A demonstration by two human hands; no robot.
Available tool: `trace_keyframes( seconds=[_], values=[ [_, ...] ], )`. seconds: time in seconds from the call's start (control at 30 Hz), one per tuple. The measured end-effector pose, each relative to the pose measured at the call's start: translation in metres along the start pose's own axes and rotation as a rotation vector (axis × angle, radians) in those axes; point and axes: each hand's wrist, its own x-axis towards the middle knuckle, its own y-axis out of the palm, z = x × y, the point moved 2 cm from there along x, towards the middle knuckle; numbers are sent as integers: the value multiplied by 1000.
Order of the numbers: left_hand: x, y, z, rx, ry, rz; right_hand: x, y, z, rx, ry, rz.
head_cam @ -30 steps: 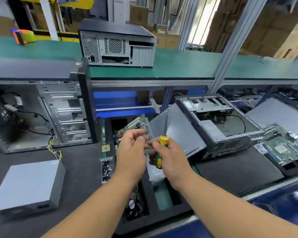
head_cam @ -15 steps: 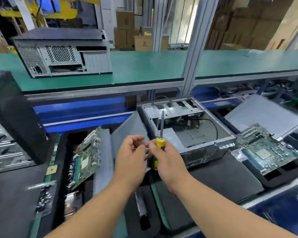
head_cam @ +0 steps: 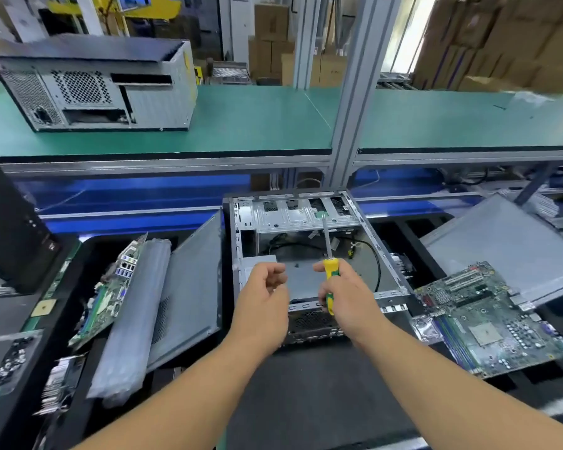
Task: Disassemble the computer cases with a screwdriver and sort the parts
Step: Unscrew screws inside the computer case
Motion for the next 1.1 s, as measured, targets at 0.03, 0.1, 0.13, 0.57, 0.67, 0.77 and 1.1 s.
trace_keyframes(
  seconds=[0.03, 0.1, 0.13, 0.57, 0.67, 0.77, 1.1],
  values=[
    [4, 3, 1, 27, 3, 0, 5, -6, -1, -15, 0, 0],
    [12, 8, 2, 75, 12, 10, 13, -15, -2, -57, -3, -9],
    [16, 11, 4, 104, 22, 24, 16, -18, -2, -71, -6, -12],
    [26, 27, 44, 1241, 444, 494, 24, -22, -11, -116, -34, -58],
    [28, 27, 47, 1257, 467, 478, 23, -21, -15, -107, -74, -60],
    [26, 29, 42, 1242, 412, 503, 26, -23, -18, -93, -98, -43],
    [57, 88, -1, 510, 55, 206, 68, -68, -7, 96, -92, 121]
  ],
)
